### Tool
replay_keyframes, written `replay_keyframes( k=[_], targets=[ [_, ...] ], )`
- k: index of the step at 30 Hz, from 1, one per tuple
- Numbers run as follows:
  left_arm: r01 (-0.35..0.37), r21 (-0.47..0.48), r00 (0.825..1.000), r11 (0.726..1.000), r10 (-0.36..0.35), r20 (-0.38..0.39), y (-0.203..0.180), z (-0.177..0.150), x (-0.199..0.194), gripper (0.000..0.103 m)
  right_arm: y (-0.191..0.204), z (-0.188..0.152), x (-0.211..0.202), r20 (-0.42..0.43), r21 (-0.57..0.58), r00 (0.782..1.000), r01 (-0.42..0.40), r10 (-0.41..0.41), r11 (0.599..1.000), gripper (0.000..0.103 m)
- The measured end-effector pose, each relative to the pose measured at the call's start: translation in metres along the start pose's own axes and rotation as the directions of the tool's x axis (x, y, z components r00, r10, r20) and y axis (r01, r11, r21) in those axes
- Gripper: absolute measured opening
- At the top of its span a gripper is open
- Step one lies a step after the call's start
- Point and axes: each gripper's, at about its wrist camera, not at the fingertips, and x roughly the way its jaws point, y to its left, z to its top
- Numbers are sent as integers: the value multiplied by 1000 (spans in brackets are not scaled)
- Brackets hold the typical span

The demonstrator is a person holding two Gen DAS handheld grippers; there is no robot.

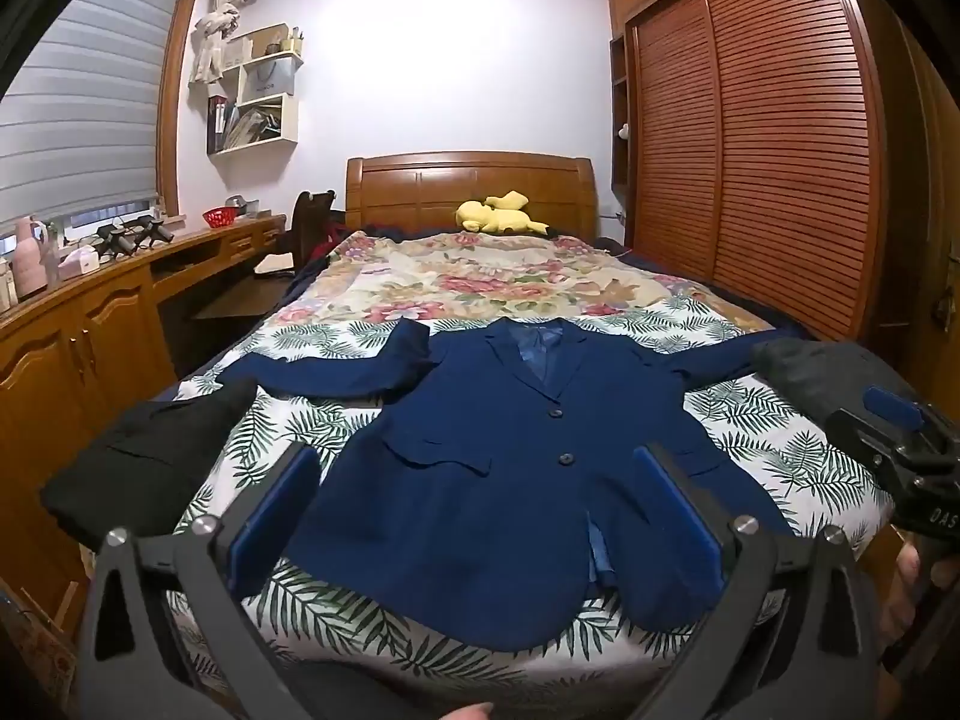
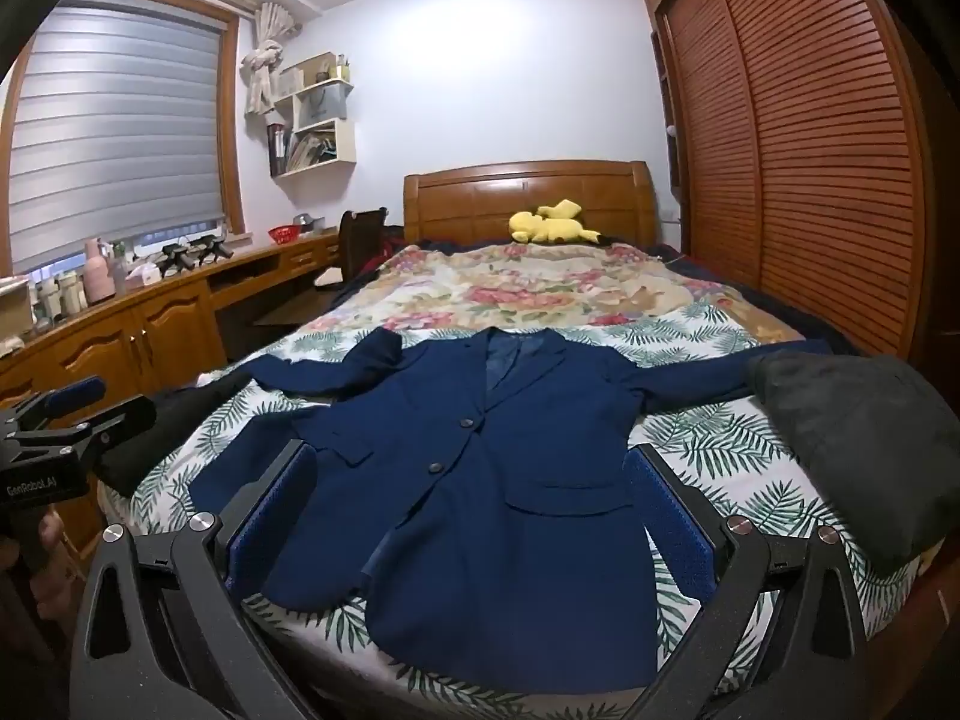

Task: Fold large clothes

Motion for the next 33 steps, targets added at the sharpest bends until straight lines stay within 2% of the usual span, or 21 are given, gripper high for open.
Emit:
replay_keyframes(
  k=[33],
  targets=[
    [-2,-3,1000,1000,2,4,-2,0,0,103,0,-1,0,9,2,1000,1,-1,1000,103]
  ],
)
